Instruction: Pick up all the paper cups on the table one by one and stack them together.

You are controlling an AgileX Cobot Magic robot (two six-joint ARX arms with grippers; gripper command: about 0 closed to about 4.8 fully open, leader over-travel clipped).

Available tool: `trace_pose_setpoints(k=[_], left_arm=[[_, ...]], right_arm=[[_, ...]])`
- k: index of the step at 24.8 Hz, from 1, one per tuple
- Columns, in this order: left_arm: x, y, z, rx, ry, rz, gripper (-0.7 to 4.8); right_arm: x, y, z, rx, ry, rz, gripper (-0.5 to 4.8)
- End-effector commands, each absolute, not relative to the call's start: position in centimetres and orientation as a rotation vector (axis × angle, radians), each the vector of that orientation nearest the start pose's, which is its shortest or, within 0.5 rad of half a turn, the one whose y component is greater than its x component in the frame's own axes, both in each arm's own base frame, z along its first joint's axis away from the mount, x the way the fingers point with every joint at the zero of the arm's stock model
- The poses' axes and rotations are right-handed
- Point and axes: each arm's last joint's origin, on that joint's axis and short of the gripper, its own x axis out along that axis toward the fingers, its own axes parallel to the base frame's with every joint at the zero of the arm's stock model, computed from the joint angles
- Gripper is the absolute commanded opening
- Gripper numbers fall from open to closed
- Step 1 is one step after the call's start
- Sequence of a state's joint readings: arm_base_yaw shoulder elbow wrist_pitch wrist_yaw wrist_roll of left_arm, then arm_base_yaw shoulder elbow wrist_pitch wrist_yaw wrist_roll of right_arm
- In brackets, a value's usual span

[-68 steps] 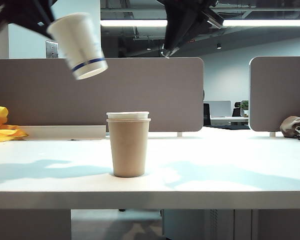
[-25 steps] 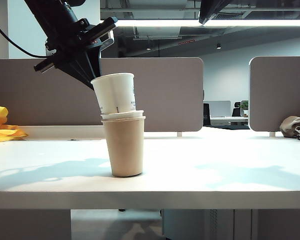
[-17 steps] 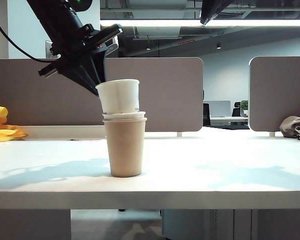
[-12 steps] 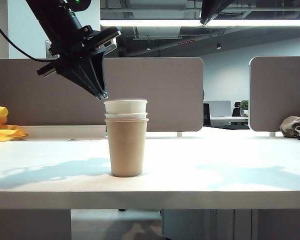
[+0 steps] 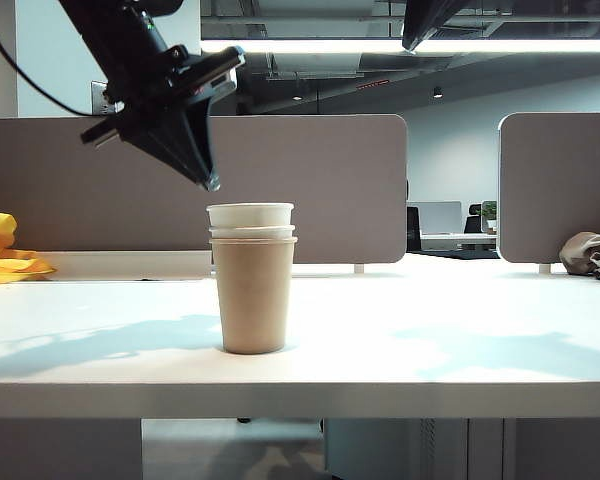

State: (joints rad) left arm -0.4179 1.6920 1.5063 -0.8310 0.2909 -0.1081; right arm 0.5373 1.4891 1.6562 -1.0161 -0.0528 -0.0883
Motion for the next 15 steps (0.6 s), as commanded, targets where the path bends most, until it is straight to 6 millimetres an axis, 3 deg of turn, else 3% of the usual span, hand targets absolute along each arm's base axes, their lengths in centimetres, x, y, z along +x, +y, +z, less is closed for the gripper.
trace_pose_setpoints(k=[1,7,15], left_arm=[[32.2,-15.2,31.8,-0.031,0.998,-0.603,-0.06],[31.2,-14.5,36.6,-0.040,0.783,-0.567,-0.06],[26.9,-12.1,43.3,-0.055,0.447,-0.503,-0.06]], right_arm=[[25.2,15.1,40.0,-0.283,0.765,0.584,-0.06],[25.3,14.8,41.1,-0.253,0.664,0.577,-0.06],[23.3,13.6,44.6,-0.188,0.446,0.619,-0.06]])
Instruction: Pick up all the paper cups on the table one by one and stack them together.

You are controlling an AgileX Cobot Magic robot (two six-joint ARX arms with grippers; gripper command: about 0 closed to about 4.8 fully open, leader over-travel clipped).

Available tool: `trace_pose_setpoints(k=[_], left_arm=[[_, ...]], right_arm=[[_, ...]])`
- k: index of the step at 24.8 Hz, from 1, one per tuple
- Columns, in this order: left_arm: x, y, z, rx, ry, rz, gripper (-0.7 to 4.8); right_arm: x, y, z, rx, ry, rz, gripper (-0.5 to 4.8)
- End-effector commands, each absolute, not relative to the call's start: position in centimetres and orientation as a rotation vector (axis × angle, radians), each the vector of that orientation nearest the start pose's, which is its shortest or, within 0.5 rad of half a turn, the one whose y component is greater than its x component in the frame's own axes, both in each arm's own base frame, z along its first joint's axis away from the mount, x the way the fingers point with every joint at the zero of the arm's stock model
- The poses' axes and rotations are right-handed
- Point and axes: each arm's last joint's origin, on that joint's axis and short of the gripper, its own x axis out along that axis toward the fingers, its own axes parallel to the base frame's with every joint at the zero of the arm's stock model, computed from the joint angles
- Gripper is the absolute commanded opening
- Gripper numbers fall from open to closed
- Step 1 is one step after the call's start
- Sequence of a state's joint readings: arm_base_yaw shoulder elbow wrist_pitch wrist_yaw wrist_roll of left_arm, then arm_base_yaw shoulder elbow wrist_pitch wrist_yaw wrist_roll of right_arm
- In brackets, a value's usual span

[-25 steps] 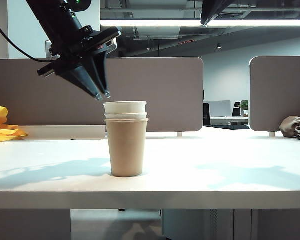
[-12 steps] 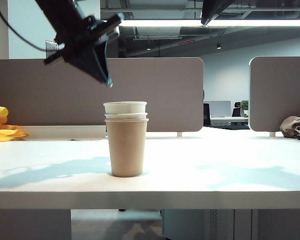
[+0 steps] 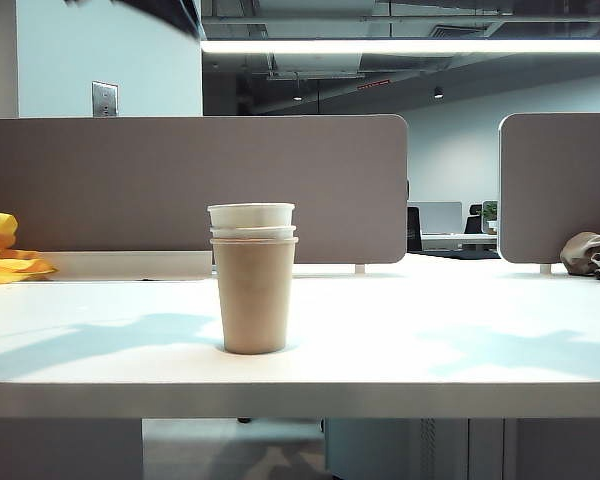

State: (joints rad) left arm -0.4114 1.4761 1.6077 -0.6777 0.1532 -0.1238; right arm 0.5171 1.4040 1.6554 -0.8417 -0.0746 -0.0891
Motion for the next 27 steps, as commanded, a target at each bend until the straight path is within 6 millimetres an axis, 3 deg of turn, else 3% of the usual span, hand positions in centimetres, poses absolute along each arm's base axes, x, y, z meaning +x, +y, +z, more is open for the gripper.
trace_pose_setpoints(k=[1,7,9,14,16,18,27], left_arm=[[26.4,-11.9,43.9,-0.058,0.415,-0.498,-0.06],[22.7,-10.2,47.3,-0.066,0.241,-0.503,-0.06],[20.5,-9.2,49.0,-0.035,0.136,-0.497,-0.06],[17.2,-7.7,50.2,-0.019,0.048,-0.474,-0.06],[16.2,-7.3,49.9,0.004,0.026,-0.464,-0.06],[14.3,-6.4,47.7,0.016,0.026,-0.457,-0.06],[9.4,-4.2,41.4,0.001,-0.048,-0.430,-0.06]], right_arm=[[23.0,13.4,45.0,-0.182,0.418,0.620,-0.06],[20.9,12.3,47.6,-0.146,0.257,0.641,-0.06],[19.5,11.6,48.9,-0.125,0.170,0.662,-0.06],[17.2,10.3,50.2,-0.107,0.075,0.681,-0.06],[16.5,9.9,50.0,-0.108,0.046,0.680,-0.06],[14.8,8.9,48.3,-0.103,-0.010,0.677,-0.06],[10.6,6.3,40.8,-0.045,-0.135,0.594,-0.06]])
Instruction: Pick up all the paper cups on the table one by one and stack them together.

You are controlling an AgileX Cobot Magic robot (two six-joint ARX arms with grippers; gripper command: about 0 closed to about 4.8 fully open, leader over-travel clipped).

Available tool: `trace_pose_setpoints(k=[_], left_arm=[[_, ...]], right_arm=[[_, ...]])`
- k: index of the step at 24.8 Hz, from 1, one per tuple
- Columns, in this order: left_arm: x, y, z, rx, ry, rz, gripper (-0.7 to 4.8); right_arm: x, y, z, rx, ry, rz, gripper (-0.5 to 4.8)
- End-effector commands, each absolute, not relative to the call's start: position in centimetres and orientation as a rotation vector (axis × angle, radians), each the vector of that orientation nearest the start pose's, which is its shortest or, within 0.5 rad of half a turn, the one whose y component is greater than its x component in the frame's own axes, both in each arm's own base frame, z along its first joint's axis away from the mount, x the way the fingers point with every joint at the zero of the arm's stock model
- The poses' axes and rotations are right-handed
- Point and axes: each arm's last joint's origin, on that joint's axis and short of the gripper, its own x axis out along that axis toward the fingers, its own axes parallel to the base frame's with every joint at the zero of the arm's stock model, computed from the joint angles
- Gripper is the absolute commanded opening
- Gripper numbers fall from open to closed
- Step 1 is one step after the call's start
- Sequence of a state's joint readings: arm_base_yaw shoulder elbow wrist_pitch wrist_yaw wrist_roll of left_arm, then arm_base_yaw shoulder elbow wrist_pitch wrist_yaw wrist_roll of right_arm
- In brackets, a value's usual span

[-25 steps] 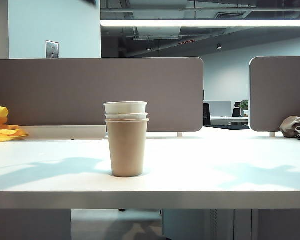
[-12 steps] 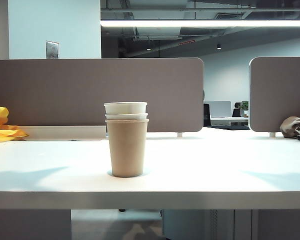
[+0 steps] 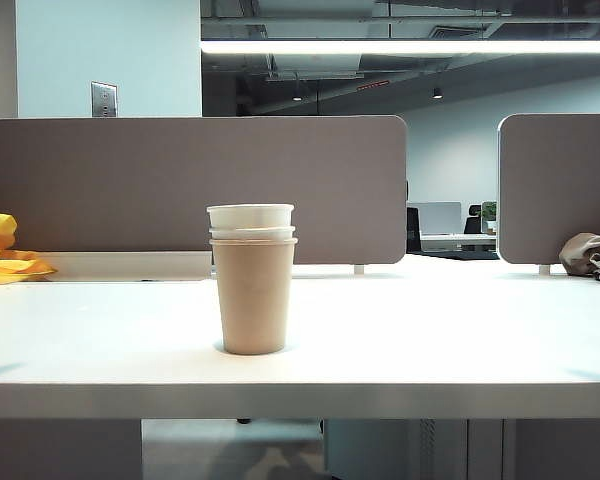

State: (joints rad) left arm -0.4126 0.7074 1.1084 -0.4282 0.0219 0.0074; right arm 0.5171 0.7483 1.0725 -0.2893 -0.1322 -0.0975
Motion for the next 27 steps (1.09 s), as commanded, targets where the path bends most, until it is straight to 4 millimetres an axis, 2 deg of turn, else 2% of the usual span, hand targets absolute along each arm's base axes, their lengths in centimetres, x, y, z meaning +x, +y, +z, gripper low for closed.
trace_pose_setpoints(k=[1,6,12,17,27], left_arm=[[8.8,-3.9,40.7,-0.005,-0.065,-0.430,-0.06],[6.0,-2.6,37.7,-0.014,-0.111,-0.398,-0.06],[4.3,-1.5,34.6,-0.013,-0.076,-0.299,-0.06],[3.8,-1.1,32.3,-0.021,-0.044,-0.237,-0.06],[3.8,-1.2,27.3,-0.057,0.031,-0.258,-0.06]], right_arm=[[10.2,6.0,39.9,-0.040,-0.148,0.583,-0.06],[8.2,4.7,36.3,-0.026,-0.171,0.522,-0.06],[6.8,3.1,33.6,-0.002,-0.175,0.285,-0.06],[6.3,2.5,31.0,-0.029,-0.088,0.177,-0.06],[5.1,1.8,27.2,0.027,-0.117,0.179,-0.06]])
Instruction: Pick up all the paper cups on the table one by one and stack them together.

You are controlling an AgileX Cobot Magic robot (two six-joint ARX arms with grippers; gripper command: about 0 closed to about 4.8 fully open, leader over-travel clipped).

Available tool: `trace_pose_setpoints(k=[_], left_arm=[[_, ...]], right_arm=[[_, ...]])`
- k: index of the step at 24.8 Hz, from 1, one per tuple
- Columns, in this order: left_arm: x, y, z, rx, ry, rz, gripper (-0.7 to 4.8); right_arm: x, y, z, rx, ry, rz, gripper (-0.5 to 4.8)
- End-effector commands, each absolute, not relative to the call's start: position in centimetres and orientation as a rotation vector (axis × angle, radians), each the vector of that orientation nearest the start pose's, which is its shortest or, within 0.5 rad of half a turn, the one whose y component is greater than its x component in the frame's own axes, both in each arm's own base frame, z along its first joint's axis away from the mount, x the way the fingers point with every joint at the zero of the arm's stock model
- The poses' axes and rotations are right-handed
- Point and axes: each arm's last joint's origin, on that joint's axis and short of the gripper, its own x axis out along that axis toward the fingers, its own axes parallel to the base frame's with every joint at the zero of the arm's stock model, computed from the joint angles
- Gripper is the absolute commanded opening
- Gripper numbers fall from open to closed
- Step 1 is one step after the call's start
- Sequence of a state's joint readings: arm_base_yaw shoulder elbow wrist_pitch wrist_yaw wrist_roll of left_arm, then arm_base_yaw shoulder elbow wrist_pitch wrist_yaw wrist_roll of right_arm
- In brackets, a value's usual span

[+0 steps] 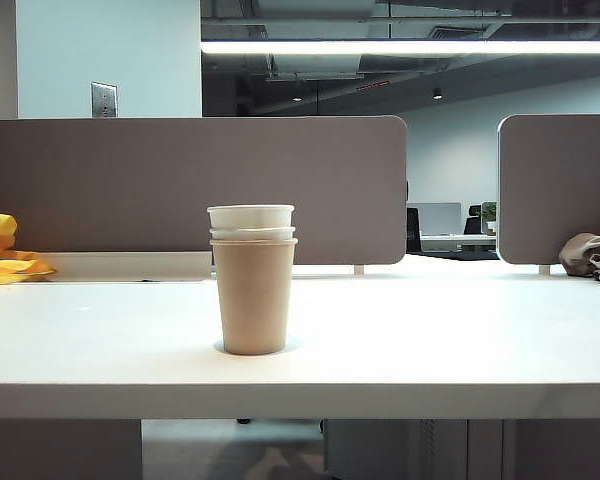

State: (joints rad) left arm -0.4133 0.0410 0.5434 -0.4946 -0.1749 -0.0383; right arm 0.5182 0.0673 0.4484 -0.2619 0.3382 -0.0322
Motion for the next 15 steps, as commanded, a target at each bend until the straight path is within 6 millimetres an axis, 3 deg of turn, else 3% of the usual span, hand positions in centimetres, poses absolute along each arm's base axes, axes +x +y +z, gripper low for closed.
trace_pose_setpoints(k=[1,15], left_arm=[[4.1,-1.4,26.4,-0.047,0.068,-0.281,-0.06],[6.3,-2.9,23.0,-0.081,0.066,-0.463,-0.06]], right_arm=[[5.2,1.9,26.3,0.020,-0.100,0.179,-0.06],[7.0,3.9,21.9,0.031,-0.077,0.490,-0.06]])
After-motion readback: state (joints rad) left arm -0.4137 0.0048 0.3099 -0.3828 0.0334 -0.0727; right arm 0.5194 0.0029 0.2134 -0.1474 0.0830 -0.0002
